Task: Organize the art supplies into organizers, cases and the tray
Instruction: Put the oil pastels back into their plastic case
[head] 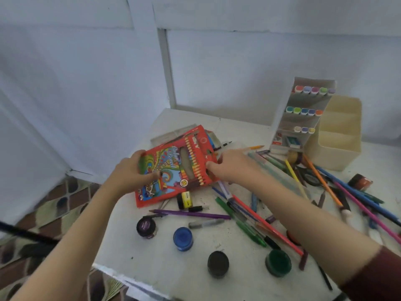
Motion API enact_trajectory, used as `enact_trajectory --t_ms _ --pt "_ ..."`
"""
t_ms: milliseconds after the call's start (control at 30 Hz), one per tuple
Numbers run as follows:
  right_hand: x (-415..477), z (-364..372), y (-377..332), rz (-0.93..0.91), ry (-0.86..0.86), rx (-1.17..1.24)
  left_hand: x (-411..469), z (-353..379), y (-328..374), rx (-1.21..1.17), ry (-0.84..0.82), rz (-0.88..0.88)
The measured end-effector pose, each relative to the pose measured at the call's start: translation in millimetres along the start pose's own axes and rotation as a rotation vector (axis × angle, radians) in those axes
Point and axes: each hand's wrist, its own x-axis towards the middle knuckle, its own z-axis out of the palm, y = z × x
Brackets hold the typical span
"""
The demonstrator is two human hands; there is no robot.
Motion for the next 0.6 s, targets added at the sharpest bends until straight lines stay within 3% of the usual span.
enact_trajectory --t_ms 167,367,600 --pt "8.3 -1.3 -14.1 0.073 -0.064 0.437 -4.2 0.5 2.4 -0.265 0.130 0.032" --pt "6.6 -52.8 -12.5 0.135 0.040 1.252 3.9 -16.5 15.2 -0.503 0.298 0.007" --pt "0.5 -75.5 4.4 0.150 0.187 1.644 15.7 -5.1 16.5 -0.429 0.112 -0.179"
